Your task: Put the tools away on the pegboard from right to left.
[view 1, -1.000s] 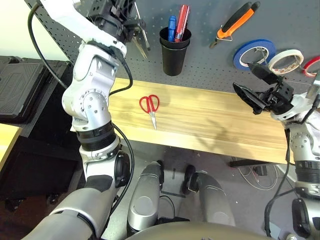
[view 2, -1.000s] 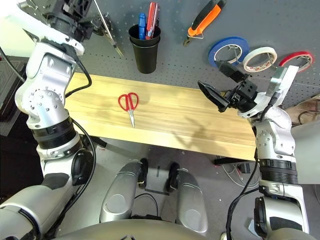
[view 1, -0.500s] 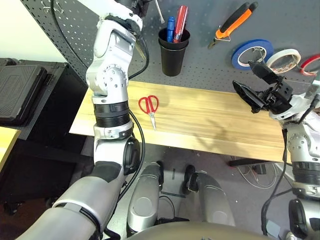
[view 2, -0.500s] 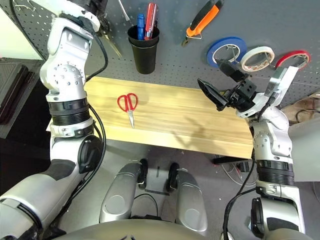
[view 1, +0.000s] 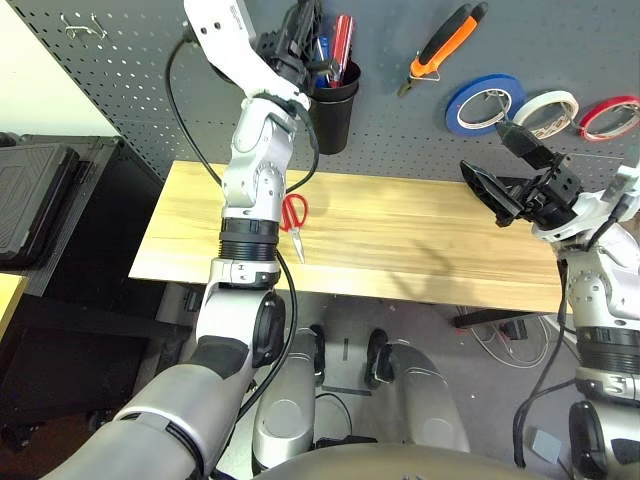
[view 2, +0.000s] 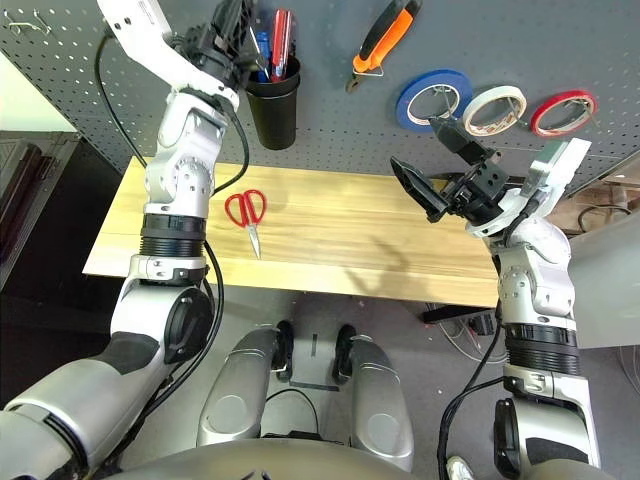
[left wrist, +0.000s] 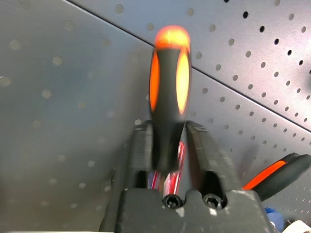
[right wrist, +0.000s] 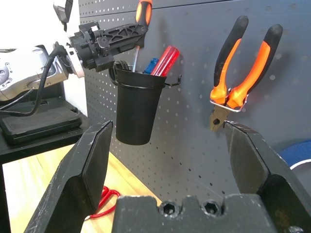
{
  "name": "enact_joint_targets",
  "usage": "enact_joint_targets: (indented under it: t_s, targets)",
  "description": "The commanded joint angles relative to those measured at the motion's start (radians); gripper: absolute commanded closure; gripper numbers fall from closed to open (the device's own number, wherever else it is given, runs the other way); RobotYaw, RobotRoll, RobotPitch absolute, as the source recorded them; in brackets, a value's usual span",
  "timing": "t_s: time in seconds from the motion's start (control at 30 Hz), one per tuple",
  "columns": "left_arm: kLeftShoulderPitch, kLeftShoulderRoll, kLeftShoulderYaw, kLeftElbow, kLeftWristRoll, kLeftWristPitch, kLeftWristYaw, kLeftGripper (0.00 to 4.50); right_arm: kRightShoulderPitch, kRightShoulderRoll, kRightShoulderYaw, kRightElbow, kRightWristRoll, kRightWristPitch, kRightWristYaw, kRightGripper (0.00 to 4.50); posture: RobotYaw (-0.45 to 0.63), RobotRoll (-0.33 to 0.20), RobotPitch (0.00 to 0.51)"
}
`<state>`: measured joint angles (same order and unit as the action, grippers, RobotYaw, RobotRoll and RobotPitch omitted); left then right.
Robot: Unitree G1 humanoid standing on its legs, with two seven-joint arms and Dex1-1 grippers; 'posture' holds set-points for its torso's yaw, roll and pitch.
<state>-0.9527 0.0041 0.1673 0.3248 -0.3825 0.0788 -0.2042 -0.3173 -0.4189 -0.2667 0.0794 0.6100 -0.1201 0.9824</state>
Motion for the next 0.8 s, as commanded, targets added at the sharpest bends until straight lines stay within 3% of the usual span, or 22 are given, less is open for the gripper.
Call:
enact_joint_targets:
  t_s: [0.03, 0.2, 0.5, 0.6, 0.8]
  targets:
    - [0.023, 0.0, -0.025, -0.034, 0.022, -0.01, -0.014, 1.92, 0.017, 0.002, 0.006, -0.021, -0.01, -0.009, -0.004, 0.0, 0.13, 0.0, 0.194]
    - [0.038, 0.022, -0.017, -0.126, 0.031, 0.015, 0.025, 0.02, 0.013, 0.005, 0.023, -0.01, -0.02, -0.007, 0.003, 0.0, 0.14, 0.0, 0.197]
    - [0.142, 0.118, 0.012, -0.521, -0.02, 0.271, 0.132, 0.02, 0.046, -0.016, 0.091, 0.004, -0.089, 0.02, 0.014, 0.0, 0.19, 0.0, 0.219]
    - [0.227, 0.161, 0.011, -0.656, -0.033, 0.387, 0.153, 0.02, 0.067, -0.046, 0.13, -0.001, -0.144, 0.113, -0.04, 0.0, 0.21, 0.0, 0.228]
    - [0.43, 0.179, -0.001, -0.844, -0.037, 0.516, 0.194, 0.02, 0.089, -0.05, 0.189, 0.01, -0.195, 0.125, -0.028, 0.0, 0.24, 0.0, 0.245]
